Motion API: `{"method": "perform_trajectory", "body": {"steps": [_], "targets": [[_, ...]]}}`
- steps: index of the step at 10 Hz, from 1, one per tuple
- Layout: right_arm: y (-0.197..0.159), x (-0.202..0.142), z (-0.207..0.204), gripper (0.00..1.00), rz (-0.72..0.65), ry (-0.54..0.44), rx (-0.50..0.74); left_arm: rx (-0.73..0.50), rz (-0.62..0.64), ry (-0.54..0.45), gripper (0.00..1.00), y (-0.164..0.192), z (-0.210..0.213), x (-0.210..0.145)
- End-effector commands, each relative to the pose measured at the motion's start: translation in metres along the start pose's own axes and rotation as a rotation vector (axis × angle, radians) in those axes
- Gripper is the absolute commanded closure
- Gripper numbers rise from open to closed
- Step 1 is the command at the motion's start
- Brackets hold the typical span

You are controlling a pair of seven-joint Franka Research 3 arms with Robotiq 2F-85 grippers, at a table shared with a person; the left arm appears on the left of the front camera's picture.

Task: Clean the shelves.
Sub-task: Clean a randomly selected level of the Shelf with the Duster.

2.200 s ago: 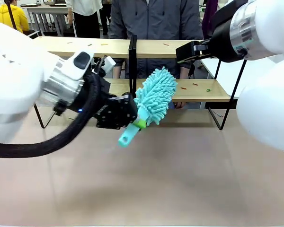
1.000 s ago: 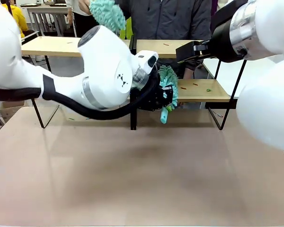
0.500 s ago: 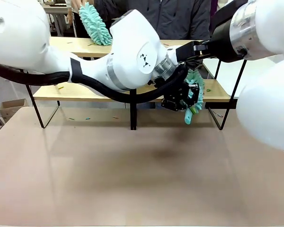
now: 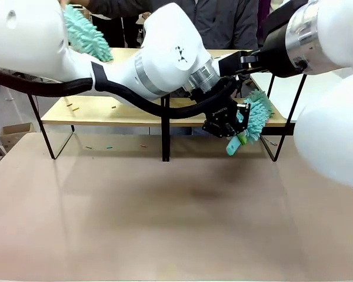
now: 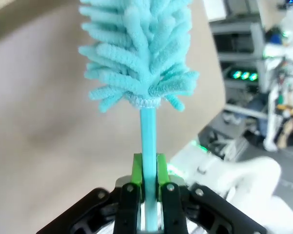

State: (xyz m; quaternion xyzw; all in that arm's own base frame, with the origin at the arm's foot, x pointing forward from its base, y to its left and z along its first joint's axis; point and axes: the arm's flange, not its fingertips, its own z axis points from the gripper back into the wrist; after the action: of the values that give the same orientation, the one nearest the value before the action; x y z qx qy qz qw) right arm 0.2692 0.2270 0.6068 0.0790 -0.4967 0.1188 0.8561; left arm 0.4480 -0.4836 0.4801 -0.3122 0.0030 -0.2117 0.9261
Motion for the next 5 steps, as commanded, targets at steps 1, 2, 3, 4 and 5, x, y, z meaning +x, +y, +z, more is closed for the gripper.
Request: {"method": "perform_trajectory", "body": {"steps": [1,2,3,4,5], "targets": [[0.000,0.001,0.000,0.00,-0.001,-0.002,0.000,0.026,-0.075,0.150,1.00,0.016,0.017,-0.015],[0.000,0.001,0.000,0.00,-0.001,-0.002,0.000,0.044,-0.118,0.191,1.00,0.019,0.026,-0.026],[0.000,0.001,0.000,0.00,-0.001,-0.002,0.000,0.050,-0.177,0.236,1.00,0.021,0.036,-0.039],[0.000,0.001,0.000,0.00,-0.001,-0.002,0.000,0.026,-0.225,0.270,1.00,0.022,0.046,-0.052],[0.000,0.001,0.000,0.00,-0.001,-0.002,0.000,-0.047,-0.295,0.356,1.00,0.021,0.055,-0.068]]}}
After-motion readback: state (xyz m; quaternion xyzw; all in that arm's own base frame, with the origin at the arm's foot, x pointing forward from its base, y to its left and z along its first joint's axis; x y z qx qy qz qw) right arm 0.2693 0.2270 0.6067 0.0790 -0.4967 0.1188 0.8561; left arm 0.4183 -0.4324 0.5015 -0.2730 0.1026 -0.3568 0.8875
